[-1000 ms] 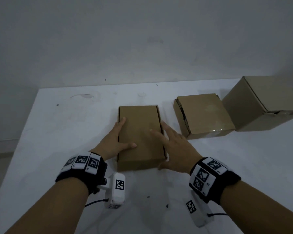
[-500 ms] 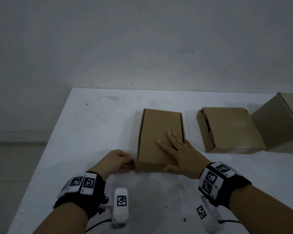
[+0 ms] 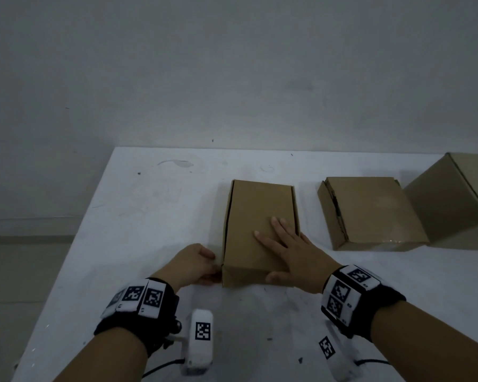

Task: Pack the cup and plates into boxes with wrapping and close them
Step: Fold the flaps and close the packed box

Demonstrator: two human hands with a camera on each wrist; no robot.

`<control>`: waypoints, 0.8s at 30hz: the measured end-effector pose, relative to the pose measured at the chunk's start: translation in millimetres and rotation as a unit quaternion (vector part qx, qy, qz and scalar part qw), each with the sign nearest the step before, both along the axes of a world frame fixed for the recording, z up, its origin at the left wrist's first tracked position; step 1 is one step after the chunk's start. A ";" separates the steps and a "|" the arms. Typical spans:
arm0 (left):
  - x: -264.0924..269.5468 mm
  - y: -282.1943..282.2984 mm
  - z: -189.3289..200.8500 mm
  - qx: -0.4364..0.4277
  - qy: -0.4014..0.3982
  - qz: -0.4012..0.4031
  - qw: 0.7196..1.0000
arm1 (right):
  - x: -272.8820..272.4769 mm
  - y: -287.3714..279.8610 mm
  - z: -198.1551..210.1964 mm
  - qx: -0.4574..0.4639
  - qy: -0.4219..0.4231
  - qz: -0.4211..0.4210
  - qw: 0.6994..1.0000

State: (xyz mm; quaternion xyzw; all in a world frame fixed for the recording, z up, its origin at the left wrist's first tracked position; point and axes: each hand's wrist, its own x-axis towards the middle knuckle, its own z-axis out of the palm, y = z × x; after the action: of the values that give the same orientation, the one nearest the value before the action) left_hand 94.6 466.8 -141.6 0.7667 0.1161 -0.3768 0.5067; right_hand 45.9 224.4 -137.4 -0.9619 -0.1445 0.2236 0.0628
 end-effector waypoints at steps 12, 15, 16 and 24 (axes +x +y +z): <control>9.8 8.3 8.2 -0.018 0.003 -0.067 0.998 | 0.2 -1.0 -3.3 0.001 0.001 0.002 1.000; 8.8 6.3 8.4 -0.009 0.007 -0.106 0.994 | 0.0 -1.5 -3.7 0.003 0.000 0.001 1.000; 8.2 5.8 7.7 -0.005 -0.003 -0.118 0.993 | -0.1 -1.7 -4.0 0.004 0.000 0.001 1.000; 15.8 22.1 -0.2 0.025 -0.060 -0.202 0.977 | 4.0 8.0 -5.9 0.012 0.000 -0.001 1.000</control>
State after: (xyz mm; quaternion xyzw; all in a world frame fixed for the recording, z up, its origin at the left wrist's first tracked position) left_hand 110.4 488.9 -141.8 0.8081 -0.0626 -0.4217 0.4064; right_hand 49.9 232.4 -143.2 -0.9612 -0.1462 0.2219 0.0745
